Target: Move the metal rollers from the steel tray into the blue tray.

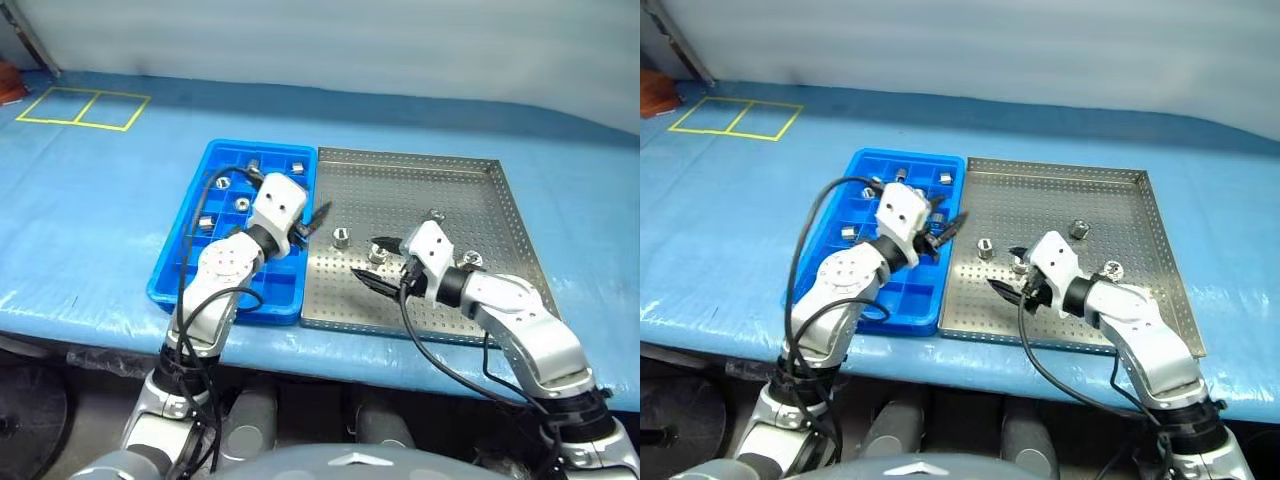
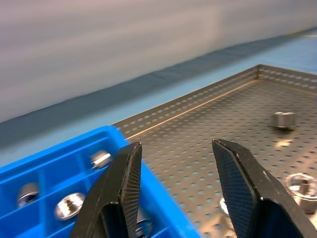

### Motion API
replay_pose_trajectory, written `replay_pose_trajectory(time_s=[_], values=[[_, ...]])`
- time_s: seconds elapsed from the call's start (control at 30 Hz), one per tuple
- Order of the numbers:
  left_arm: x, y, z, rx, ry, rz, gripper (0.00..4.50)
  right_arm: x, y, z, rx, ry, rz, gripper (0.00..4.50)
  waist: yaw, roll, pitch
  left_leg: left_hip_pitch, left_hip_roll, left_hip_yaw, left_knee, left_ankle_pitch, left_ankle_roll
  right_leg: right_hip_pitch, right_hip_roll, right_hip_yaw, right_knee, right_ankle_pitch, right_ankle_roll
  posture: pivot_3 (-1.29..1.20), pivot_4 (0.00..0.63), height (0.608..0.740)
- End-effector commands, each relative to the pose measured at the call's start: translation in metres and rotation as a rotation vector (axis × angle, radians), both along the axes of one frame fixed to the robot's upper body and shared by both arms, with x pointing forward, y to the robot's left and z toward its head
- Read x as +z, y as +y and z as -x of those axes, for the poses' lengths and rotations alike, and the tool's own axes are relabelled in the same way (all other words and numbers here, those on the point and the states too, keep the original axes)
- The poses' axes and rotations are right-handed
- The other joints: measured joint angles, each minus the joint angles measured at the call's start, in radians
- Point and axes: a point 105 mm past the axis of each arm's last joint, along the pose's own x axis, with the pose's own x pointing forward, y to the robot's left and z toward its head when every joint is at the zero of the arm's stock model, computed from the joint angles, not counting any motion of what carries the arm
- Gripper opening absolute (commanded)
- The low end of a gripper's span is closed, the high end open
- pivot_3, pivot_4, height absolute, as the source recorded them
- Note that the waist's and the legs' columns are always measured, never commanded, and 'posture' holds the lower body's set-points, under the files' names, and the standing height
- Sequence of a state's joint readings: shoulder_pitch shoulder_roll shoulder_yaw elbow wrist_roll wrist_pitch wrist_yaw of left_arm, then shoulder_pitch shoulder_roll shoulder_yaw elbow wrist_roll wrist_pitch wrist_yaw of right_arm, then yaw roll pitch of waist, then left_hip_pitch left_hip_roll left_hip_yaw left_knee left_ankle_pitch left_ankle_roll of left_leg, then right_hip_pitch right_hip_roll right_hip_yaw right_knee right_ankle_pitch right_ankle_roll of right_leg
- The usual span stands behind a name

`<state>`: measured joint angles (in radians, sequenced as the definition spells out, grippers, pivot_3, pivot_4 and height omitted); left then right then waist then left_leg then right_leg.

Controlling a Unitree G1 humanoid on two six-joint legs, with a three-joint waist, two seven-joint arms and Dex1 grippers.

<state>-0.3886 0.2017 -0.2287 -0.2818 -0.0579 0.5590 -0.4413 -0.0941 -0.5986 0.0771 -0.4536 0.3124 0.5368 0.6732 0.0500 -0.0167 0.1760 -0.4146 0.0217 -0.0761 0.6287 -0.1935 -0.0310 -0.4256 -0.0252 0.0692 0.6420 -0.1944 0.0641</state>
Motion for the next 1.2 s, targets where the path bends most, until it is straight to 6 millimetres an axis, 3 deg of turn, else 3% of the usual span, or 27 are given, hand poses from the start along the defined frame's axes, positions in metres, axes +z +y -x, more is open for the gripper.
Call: replay_pose_trajectory(time_s=[0.03,0.3,0.53,0.63,0.77,0.8,1.2], values=[[-0.007,-0.005,-0.010,-0.012,0.001,-0.061,2.45,0.013,-0.006,0.004,-0.037,-0.057,0.000,3.65,-0.016,0.000,0.000,0.000,0.000,0.000,0.000,0.000,0.000,0.000,0.000,0.000,0.000,0.000,0.000,0.06,0.150,0.740],[-0.025,-0.014,-0.025,-0.014,0.036,-0.130,2.45,0.010,-0.009,0.014,-0.089,-0.056,-0.019,3.65,-0.072,0.000,0.000,0.000,0.000,0.000,0.000,0.000,0.000,0.000,0.000,0.001,0.000,0.000,0.000,-0.01,0.150,0.740],[-0.039,-0.008,-0.034,0.052,0.020,-0.275,2.45,0.011,-0.013,0.015,-0.112,-0.061,-0.011,3.65,-0.091,0.000,0.000,0.001,0.000,0.000,0.001,0.000,0.000,0.001,0.000,0.001,0.001,0.000,0.001,-0.03,0.150,0.740],[-0.040,-0.007,-0.034,0.057,0.007,-0.297,3.03,0.011,-0.012,0.015,-0.113,-0.064,-0.011,3.65,-0.092,0.000,0.000,0.001,0.000,0.000,0.000,0.000,0.000,0.001,0.000,0.001,0.001,0.000,0.001,-0.03,0.150,0.740],[-0.041,-0.003,-0.038,0.099,0.037,-0.283,4.34,0.012,-0.009,0.014,-0.109,-0.070,-0.014,3.65,-0.092,0.000,0.000,0.001,0.000,0.000,0.000,0.000,0.000,0.001,0.000,0.001,0.001,0.000,0.001,-0.03,0.150,0.740],[-0.042,-0.004,-0.037,0.089,0.055,-0.277,4.48,0.012,-0.009,0.014,-0.109,-0.071,-0.015,3.65,-0.092,0.000,0.000,0.001,0.000,0.000,0.000,0.000,0.000,0.001,0.000,0.001,0.001,0.000,0.001,-0.03,0.150,0.740],[-0.062,-0.007,-0.028,-0.032,0.236,-0.416,4.48,0.008,-0.005,0.017,-0.136,-0.082,-0.043,3.65,-0.117,0.000,0.000,0.002,0.000,0.000,0.000,0.000,0.000,0.001,0.000,0.001,0.001,0.000,0.001,-0.07,0.150,0.740]])
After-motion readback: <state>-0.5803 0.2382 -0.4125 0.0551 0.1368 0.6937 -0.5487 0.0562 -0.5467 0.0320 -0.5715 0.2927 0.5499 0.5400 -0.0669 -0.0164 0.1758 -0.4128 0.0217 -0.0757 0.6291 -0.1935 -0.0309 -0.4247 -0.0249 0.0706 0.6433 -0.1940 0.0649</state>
